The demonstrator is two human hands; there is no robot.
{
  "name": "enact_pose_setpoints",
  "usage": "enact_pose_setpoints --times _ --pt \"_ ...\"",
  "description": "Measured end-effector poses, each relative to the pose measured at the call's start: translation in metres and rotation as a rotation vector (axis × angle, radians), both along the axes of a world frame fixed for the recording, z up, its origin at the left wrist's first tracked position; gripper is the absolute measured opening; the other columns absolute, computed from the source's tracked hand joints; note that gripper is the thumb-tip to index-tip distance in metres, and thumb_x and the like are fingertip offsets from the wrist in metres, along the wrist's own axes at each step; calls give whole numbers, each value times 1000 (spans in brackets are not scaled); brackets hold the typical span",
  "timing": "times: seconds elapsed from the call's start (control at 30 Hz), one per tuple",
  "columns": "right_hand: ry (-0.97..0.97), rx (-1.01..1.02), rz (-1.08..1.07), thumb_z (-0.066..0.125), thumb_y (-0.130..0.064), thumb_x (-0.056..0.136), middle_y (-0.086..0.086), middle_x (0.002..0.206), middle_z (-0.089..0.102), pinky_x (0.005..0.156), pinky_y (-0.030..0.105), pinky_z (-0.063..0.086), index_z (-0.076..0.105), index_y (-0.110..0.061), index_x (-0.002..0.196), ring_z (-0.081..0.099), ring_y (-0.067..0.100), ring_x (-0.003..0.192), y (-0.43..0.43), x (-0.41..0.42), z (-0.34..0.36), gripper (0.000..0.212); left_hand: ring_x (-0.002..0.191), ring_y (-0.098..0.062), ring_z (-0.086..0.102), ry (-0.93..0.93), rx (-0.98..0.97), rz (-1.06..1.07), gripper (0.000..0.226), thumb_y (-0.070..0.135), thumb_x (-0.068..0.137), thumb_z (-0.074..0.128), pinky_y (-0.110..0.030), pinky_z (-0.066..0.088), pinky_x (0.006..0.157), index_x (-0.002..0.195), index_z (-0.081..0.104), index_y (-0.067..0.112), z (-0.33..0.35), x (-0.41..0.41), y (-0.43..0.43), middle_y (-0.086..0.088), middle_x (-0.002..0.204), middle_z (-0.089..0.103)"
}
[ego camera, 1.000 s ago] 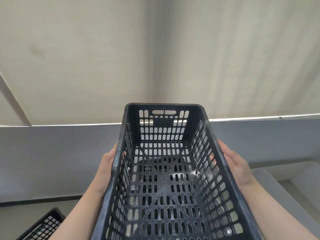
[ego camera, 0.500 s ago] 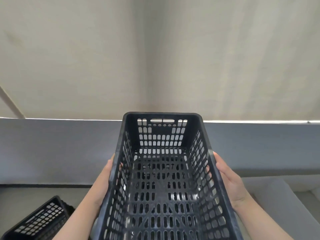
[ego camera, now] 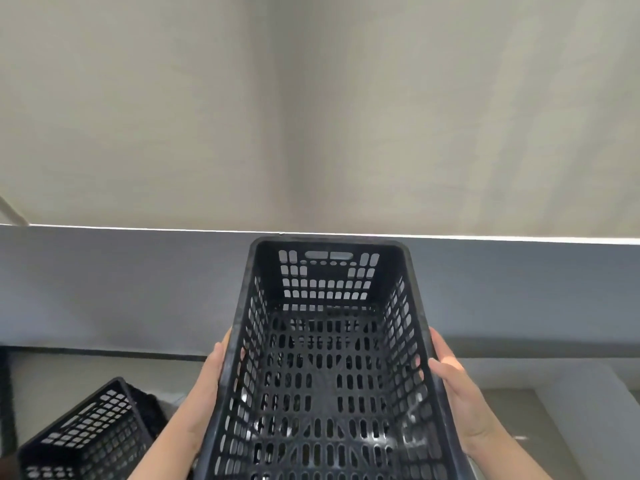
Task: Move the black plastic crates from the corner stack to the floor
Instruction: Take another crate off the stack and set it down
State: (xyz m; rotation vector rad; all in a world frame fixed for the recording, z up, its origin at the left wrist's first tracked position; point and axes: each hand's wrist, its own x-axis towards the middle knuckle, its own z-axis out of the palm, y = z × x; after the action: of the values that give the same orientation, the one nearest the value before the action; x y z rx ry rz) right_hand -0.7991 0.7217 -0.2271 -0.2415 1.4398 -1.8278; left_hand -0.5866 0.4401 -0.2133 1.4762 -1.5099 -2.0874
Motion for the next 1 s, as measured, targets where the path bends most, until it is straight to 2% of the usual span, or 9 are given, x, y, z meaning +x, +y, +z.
enact_pose_setpoints --times 0.23,0.33,0.47,0.53,0.6,0.67,0.77,0.9,1.0 --pt "-16 93 -2 61 -30 82 -4 146 66 102 47 52 49 -35 152 68 18 128 0 2 -40 71 119 -39 61 -88 -21 -7 56 28 108 25 -34 50 83 141 41 -14 -1 -26 4 -34 104 65" --pt "-14 111 15 63 -35 83 -6 150 62 107 49 50 48 -38 154 63 19 134 -1 3 -50 72 125 -35 58 -58 131 158 52 23 108 23 -28 44 99 136 45 -14 -28 -31 -11 -44 131 51" --pt "4 133 2 59 -33 86 -1 144 67 107 60 49 55 -36 148 66 26 130 -3 3 -54 63 53 -24 60 -9 268 191 46 30 108 28 -19 48 44 77 53 5 -63 -38 -26 -19 50 57" --pt "6 144 -7 59 -31 85 -1 140 70 103 58 52 57 -35 145 68 25 127 -4 5 -55 61 81 -24 76 -63 263 154 48 35 107 30 -14 56 69 102 62 -2 -101 -29 -45 -40 81 68" --pt "3 146 -9 59 -30 86 3 141 69 105 62 51 58 -35 145 67 30 129 -3 6 -60 59 135 -43 45 -70 126 156 59 43 101 40 -42 36 115 143 46 1 -160 -18 -68 -39 146 38" --pt "12 163 -8 58 -29 87 5 142 67 108 64 48 56 -34 146 64 33 131 -2 6 -64 59 120 -43 54 -90 16 89 62 51 92 47 -58 40 107 140 47 12 -259 7 -99 -33 150 39" --pt "64 204 17 55 -31 88 3 145 65 111 65 46 52 -34 150 60 31 136 -4 6 -67 62 114 -35 57 -161 -35 -9 50 35 102 39 -38 51 79 144 40 9 -270 11 -115 -29 145 45" --pt "97 223 35 55 -32 89 0 152 59 114 64 43 49 -36 153 52 30 144 -6 4 -73 64 132 -56 39 -110 -40 -128 54 27 104 36 -60 40 101 148 34 -5 -199 13 -87 -37 148 39" --pt "134 235 47 53 -28 89 -1 149 61 112 59 45 52 -33 151 55 26 141 -11 3 -71 62 133 -6 41 11 -85 -158 59 68 95 36 -45 29 112 150 36 47 -113 17 -25 25 148 44"
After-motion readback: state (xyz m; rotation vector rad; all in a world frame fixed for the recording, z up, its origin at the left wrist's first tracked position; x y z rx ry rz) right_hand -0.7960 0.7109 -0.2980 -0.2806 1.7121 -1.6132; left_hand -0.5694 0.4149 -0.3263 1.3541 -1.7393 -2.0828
